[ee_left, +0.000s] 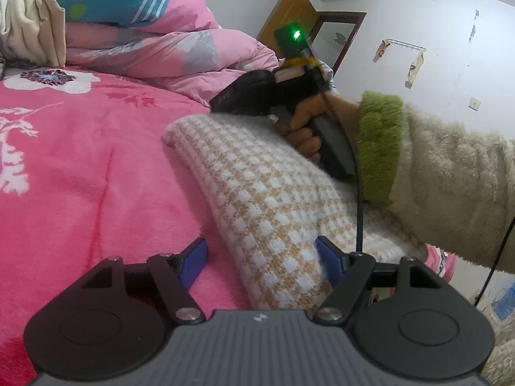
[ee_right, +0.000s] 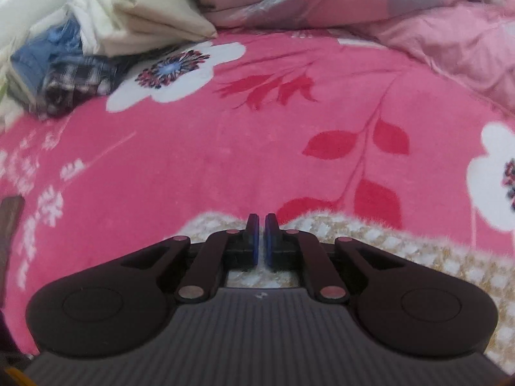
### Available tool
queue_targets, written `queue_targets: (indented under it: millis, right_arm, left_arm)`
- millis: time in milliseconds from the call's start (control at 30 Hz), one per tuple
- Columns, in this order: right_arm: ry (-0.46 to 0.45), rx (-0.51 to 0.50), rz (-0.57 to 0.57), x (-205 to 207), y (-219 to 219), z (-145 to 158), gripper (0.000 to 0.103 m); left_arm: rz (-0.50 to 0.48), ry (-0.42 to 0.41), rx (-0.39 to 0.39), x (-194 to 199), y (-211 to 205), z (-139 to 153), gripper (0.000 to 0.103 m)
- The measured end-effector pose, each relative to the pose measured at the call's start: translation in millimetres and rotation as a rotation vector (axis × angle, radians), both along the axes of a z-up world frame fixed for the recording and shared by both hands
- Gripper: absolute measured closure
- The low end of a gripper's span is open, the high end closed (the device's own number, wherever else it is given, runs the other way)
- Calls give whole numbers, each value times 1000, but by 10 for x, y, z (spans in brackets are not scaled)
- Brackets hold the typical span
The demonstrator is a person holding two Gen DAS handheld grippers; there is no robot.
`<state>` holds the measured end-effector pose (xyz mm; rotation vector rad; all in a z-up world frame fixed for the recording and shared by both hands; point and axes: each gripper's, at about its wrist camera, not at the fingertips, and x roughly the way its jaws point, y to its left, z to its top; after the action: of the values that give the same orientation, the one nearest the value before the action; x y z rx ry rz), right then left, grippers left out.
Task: Fold clothes
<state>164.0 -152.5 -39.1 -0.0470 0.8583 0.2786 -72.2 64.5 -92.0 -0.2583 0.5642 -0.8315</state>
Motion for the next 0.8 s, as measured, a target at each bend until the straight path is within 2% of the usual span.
queue_targets:
  millis: [67,233,267,333,400,467,567,667,733,800]
  right_arm:
    - [-51,-6,10,-105,23,177,100]
    - [-135,110,80,-489,13,677,98]
    - [-105,99,98,-516,40,646,98]
    - [-15,32,94,-465,95,359,99]
    - [-48,41,78,-468,68,88,100]
    - [-20,78,34,-435,49,181,100]
    - [-55,-10,58,-669,181,463,97]
    - [-87,9,131,-1025,205,761,97]
    - [-42,-64,149,-1096,281,632,98]
    - [-20,-89,142,-1086,266,255,99]
  left_arm:
    - [-2,1,0,9,5,0,28]
    - [-2,3,0,25,4,4,28]
    - [-1,4,0,26,2,6,28]
    - [10,16,-7,32,7,7,28]
    - [9,22,-3,35,0,30,28]
    - [16,22,11,8,-9,54,28]
    - [32,12,27,-43,-1,81,28]
    - [37,20,32,-40,-2,82,28]
    - [50,20,44,-34,-18,94,29]
    - [52,24,46,-31,-11,100,28]
